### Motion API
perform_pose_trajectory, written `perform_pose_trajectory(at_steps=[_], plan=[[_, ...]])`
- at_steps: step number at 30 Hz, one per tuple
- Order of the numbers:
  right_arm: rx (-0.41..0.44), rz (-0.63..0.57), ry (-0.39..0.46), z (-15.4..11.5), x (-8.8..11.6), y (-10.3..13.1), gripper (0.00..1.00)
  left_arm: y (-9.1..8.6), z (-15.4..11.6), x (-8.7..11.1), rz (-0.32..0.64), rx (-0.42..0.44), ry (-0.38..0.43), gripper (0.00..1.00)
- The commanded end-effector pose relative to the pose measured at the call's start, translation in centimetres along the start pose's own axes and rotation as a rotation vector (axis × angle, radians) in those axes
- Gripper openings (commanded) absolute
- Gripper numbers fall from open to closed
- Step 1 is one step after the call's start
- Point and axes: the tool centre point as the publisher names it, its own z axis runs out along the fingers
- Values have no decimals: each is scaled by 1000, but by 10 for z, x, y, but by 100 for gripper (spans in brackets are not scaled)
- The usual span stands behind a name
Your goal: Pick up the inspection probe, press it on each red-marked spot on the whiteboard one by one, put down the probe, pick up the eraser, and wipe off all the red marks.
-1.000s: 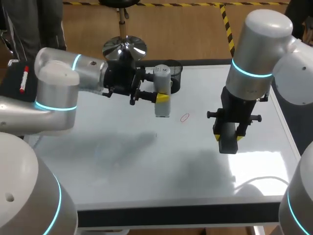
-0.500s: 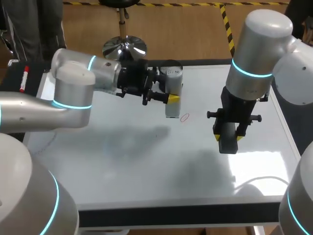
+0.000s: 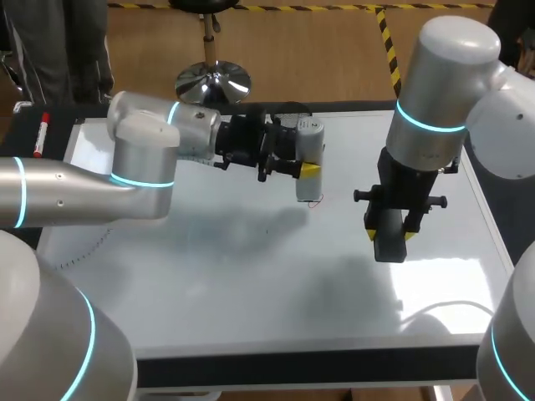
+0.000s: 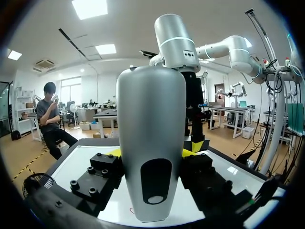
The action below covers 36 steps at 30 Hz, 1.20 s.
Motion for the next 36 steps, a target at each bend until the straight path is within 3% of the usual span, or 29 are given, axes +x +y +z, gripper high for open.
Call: perform_pose_trajectory(at_steps=[1,36], plan=[[-1,-2,1,-1,-1,0,0,5,5,-6,1,12,3,0],[-1,-2,1,-1,-1,0,0,33,8,-9,-37,27,-14,0]])
